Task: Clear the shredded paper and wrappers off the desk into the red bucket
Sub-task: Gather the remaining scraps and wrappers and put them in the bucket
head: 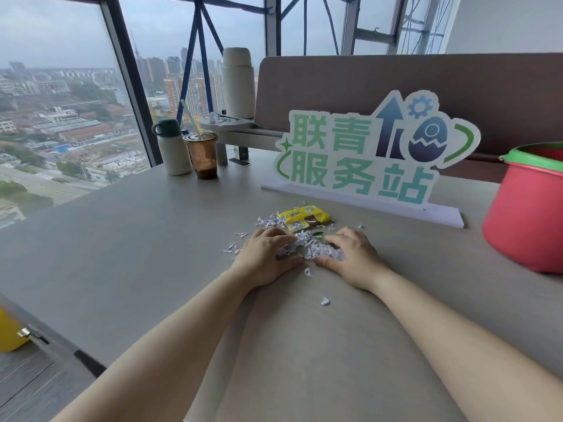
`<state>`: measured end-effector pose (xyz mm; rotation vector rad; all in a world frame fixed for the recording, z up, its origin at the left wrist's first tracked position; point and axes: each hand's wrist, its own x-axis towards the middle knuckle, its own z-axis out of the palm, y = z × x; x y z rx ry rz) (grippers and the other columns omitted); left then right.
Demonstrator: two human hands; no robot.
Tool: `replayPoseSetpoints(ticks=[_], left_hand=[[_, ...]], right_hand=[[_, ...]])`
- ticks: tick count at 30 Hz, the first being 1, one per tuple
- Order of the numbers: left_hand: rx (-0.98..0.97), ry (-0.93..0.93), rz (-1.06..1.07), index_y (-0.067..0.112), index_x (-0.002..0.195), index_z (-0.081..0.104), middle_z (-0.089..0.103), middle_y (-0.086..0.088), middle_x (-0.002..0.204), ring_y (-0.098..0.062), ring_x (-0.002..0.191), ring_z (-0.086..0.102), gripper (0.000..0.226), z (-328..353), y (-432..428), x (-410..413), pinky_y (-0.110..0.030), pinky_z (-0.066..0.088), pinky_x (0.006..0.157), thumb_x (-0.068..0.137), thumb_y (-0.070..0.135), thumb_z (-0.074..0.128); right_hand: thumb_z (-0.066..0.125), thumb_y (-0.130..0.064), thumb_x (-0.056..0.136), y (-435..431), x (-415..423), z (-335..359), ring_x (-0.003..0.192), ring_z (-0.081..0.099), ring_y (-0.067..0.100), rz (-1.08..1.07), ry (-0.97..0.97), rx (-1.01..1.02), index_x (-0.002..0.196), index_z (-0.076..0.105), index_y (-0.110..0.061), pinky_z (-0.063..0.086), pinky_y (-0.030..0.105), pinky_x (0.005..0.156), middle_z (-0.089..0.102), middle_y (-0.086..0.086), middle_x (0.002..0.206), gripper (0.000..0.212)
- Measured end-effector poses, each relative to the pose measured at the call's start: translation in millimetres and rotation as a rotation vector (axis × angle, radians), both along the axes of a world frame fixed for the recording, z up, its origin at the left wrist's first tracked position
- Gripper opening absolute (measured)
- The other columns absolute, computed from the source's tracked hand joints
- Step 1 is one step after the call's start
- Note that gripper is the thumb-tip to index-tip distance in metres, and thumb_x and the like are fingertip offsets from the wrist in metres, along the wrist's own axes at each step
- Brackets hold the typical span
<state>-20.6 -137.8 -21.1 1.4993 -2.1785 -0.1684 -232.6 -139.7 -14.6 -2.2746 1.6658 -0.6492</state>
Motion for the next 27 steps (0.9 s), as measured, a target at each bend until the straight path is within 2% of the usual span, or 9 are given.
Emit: replayPoseSetpoints(ticks=[5, 7, 9, 12, 15, 19, 23, 27], left_hand=[[0.022, 0.069, -0.032, 0.028, 0.11, 0.067, 0.059, 0.0, 0.107, -0.018, 0.098, 0.057, 0.037, 2, 0, -5, -0.024, 0.043, 0.089, 0.078, 0.047, 0.067], [0.029, 0.101, -0.026, 0.028, 0.105, 0.069, 0.058, 0.002, 0.102, -0.014, 0.082, 0.058, 0.031, 3, 2, -7, -0.024, 0.047, 0.08, 0.079, 0.045, 0.067], [0.031, 0.11, -0.015, 0.028, 0.102, 0.07, 0.055, 0.006, 0.096, -0.012, 0.076, 0.056, 0.027, 4, 3, -9, -0.025, 0.048, 0.075, 0.08, 0.043, 0.065], [0.015, 0.091, -0.012, 0.025, 0.099, 0.07, 0.049, 0.009, 0.09, -0.015, 0.079, 0.056, 0.023, 6, 4, -12, -0.024, 0.044, 0.072, 0.083, 0.041, 0.063], [0.017, 0.069, -0.019, 0.022, 0.095, 0.071, 0.056, 0.002, 0.091, -0.02, 0.083, 0.058, 0.022, 7, 5, -13, -0.026, 0.045, 0.072, 0.084, 0.039, 0.062], [0.018, 0.064, -0.023, 0.018, 0.092, 0.07, 0.059, -0.003, 0.094, -0.021, 0.086, 0.058, 0.018, 11, 5, -13, -0.022, 0.038, 0.07, 0.085, 0.033, 0.062], [0.026, 0.088, -0.042, 0.018, 0.088, 0.07, 0.061, -0.004, 0.093, -0.023, 0.086, 0.06, 0.013, 13, 6, -19, -0.031, 0.049, 0.076, 0.083, 0.029, 0.064], [-0.005, 0.121, -0.063, 0.014, 0.087, 0.07, 0.064, -0.006, 0.088, -0.024, 0.082, 0.06, 0.014, 23, 10, -27, -0.035, 0.051, 0.073, 0.083, 0.026, 0.065]], right_hand=[[0.067, -0.038, 0.08, 4, 1, 2, 0.104, 0.054, 0.024, 0.025, -0.056, -0.006, 0.113, 0.065, -0.015, 0.04, 0.029, 0.09, 0.055, 0.009, 0.11, 0.04], [0.066, -0.036, 0.081, 5, 1, 2, 0.099, 0.056, 0.024, 0.024, -0.067, -0.013, 0.11, 0.066, -0.014, 0.042, 0.029, 0.085, 0.056, 0.009, 0.107, 0.036], [0.066, -0.034, 0.082, 5, 1, 2, 0.096, 0.057, 0.025, 0.027, -0.08, -0.027, 0.108, 0.067, -0.012, 0.043, 0.03, 0.083, 0.057, 0.01, 0.105, 0.033], [0.066, -0.03, 0.083, 6, 1, 2, 0.094, 0.058, 0.027, 0.03, -0.088, -0.044, 0.105, 0.068, -0.01, 0.044, 0.032, 0.082, 0.059, 0.011, 0.102, 0.03], [0.066, -0.027, 0.083, 7, 1, 3, 0.093, 0.058, 0.028, 0.026, -0.094, -0.052, 0.102, 0.069, -0.008, 0.043, 0.032, 0.08, 0.06, 0.013, 0.1, 0.027], [0.066, -0.026, 0.083, 9, 2, 7, 0.092, 0.058, 0.028, 0.03, -0.09, -0.066, 0.1, 0.069, -0.007, 0.042, 0.031, 0.078, 0.061, 0.013, 0.098, 0.025], [0.064, -0.026, 0.085, 13, -1, 14, 0.09, 0.059, 0.027, 0.031, -0.074, -0.068, 0.095, 0.068, -0.007, 0.041, 0.03, 0.076, 0.06, 0.012, 0.098, 0.022], [0.064, -0.024, 0.085, 20, -10, 26, 0.085, 0.057, 0.027, 0.018, -0.075, -0.1, 0.091, 0.068, -0.004, 0.038, 0.027, 0.071, 0.057, 0.011, 0.091, 0.022]])
